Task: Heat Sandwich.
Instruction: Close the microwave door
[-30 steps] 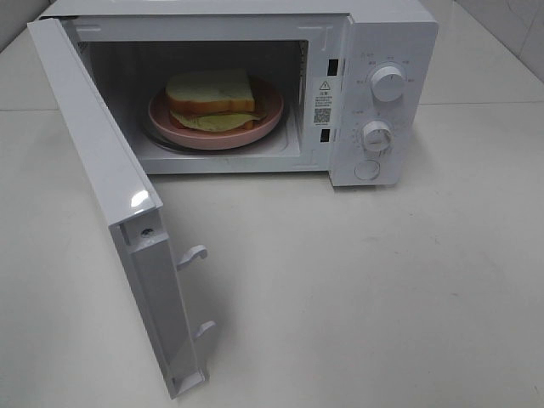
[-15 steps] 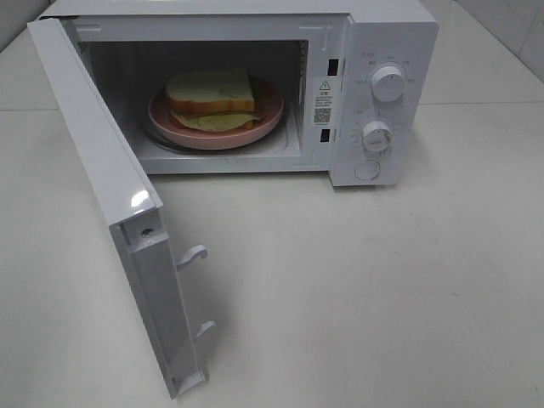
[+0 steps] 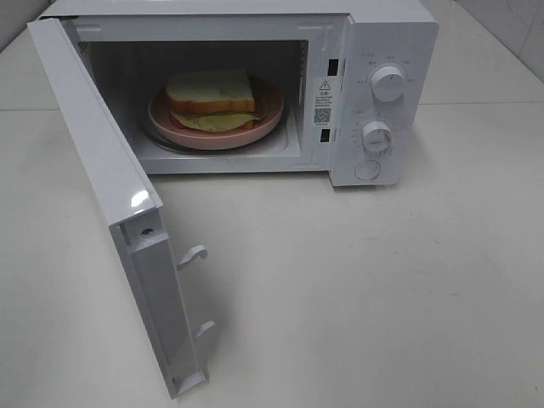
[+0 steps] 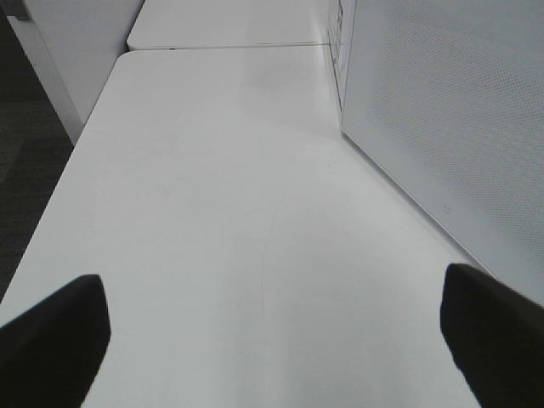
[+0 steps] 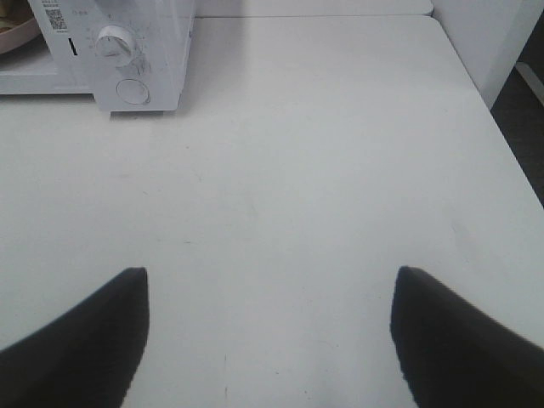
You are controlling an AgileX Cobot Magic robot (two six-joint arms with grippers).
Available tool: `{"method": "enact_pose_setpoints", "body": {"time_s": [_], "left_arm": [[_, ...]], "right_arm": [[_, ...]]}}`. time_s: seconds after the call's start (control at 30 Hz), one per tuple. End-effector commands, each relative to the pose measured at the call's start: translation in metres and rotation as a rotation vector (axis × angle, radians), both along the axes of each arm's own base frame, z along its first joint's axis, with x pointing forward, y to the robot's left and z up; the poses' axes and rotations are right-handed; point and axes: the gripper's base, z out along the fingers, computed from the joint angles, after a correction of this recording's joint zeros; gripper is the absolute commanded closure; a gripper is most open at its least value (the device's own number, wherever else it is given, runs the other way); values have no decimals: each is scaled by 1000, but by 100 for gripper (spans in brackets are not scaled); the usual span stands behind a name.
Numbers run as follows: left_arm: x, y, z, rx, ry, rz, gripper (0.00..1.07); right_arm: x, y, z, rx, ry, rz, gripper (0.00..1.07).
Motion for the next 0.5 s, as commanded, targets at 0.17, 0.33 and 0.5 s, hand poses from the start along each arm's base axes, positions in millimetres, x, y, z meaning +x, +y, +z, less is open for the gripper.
{"method": "enact_pose_setpoints", "body": {"time_s": [0.17,0.33,0.5], "left_arm": [[1,0,-1,-3,0,-4,1],[1,0,-1,-3,0,-4,1],[1,0,-1,-3,0,-4,1]], "right_arm": [[-3,0,0,-13,-31,2,31],[-3,0,0,-13,-31,2,31],[-3,0,0,-13,-31,2,31]]}}
